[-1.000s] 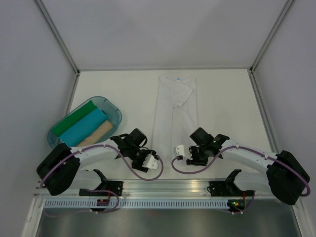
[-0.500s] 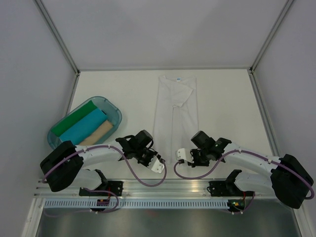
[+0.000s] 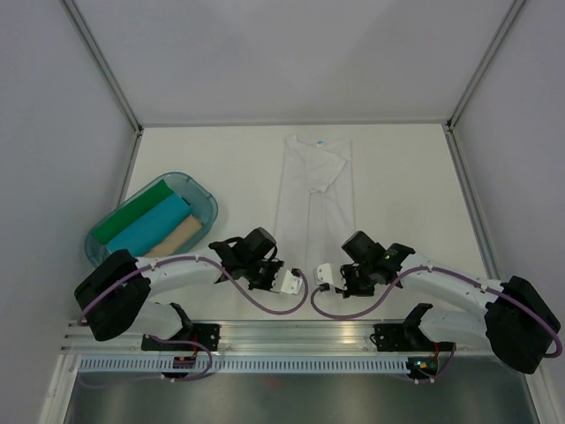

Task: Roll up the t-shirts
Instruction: Roll the tshirt

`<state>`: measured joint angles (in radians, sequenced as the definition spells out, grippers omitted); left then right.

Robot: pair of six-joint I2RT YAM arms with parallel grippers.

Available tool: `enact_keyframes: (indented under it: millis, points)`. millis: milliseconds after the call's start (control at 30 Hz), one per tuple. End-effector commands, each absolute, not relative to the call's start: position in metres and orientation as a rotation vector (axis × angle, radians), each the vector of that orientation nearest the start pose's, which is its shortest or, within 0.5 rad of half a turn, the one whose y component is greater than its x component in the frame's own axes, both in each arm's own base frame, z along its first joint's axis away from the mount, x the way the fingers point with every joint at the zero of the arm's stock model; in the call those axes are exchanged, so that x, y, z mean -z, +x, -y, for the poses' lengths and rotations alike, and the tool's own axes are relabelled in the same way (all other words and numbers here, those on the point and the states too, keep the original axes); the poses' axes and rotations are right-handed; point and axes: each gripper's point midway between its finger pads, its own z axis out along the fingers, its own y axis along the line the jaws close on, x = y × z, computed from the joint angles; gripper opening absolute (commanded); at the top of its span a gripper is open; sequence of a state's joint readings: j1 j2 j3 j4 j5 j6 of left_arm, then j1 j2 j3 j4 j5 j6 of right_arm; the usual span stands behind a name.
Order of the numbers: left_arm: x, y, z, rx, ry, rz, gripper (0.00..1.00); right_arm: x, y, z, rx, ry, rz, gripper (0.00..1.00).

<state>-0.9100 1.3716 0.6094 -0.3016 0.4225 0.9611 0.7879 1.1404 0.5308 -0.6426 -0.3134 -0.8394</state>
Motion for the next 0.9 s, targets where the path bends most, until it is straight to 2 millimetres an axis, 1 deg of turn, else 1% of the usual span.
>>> enact_keyframes:
  millis: [0,33,67,133,167,233,267,300,367,400,433,467,600,633,733,800,833,867]
  points:
    - [-0.04,0.157,0.262,0.602,1.974,-1.614,0.02,-0.036,0.131,-0.171,-0.514,-2.038,-1.82,0.0]
    - [-0.038,0.159,0.26,0.638,1.933,-1.675,0.02,-0.043,0.137,-0.176,-0.527,-2.006,-1.818,0.0]
    - [-0.042,0.165,0.262,0.649,1.905,-1.692,0.02,-0.044,0.137,-0.179,-0.569,-1.981,-1.836,0.0]
    - [-0.043,0.171,0.258,0.699,1.847,-1.761,0.02,-0.049,0.142,-0.18,-0.593,-1.946,-1.867,0.0]
    - [-0.048,0.175,0.26,0.717,1.824,-1.767,0.02,-0.047,0.141,-0.18,-0.617,-1.941,-1.889,0.0]
    - [-0.051,0.18,0.257,0.765,1.764,-1.823,0.02,-0.047,0.143,-0.181,-0.624,-1.932,-1.896,0.0]
    - [-0.054,0.184,0.259,0.78,1.738,-1.842,0.02,-0.045,0.144,-0.179,-0.624,-1.925,-1.916,0.0]
    - [-0.056,0.188,0.257,0.796,1.69,-1.889,0.02,-0.047,0.148,-0.18,-0.62,-1.912,-1.925,0.0]
    - [-0.062,0.193,0.262,0.834,1.657,-1.912,0.02,-0.048,0.15,-0.176,-0.647,-1.883,-1.987,0.0]
    - [-0.063,0.192,0.262,0.851,1.653,-1.927,0.02,-0.054,0.154,-0.178,-0.657,-1.87,-1.991,0.0]
    - [-0.067,0.19,0.262,0.88,1.649,-1.937,0.02,-0.054,0.154,-0.177,-0.679,-1.859,-2.018,0.0]
    - [-0.066,0.187,0.262,0.898,1.655,-1.949,0.02,-0.054,0.154,-0.176,-0.693,-1.845,-2.038,0.0]
    - [-0.071,0.172,0.264,1.008,1.67,-1.969,0.02,-0.052,0.159,-0.18,-0.721,-1.817,-2.065,0.0]
    - [-0.07,0.167,0.26,1.018,1.679,-2.0,0.02,-0.051,0.157,-0.179,-0.73,-1.824,-2.082,0.0]
    - [-0.066,0.156,0.252,1.018,1.707,-2.062,0.02,-0.054,0.159,-0.178,-0.713,-1.835,-2.049,0.0]
    - [-0.065,0.15,0.251,1.029,1.715,-2.1,0.02,-0.054,0.16,-0.18,-0.714,-1.829,-2.026,0.0]
    - [-0.066,0.152,0.254,1.037,1.699,-2.121,0.02,-0.055,0.159,-0.185,-0.743,-1.81,-2.017,0.0]
    - [-0.066,0.153,0.255,1.041,1.673,-2.159,0.02,-0.055,0.163,-0.19,-0.75,-1.789,-2.001,0.0]
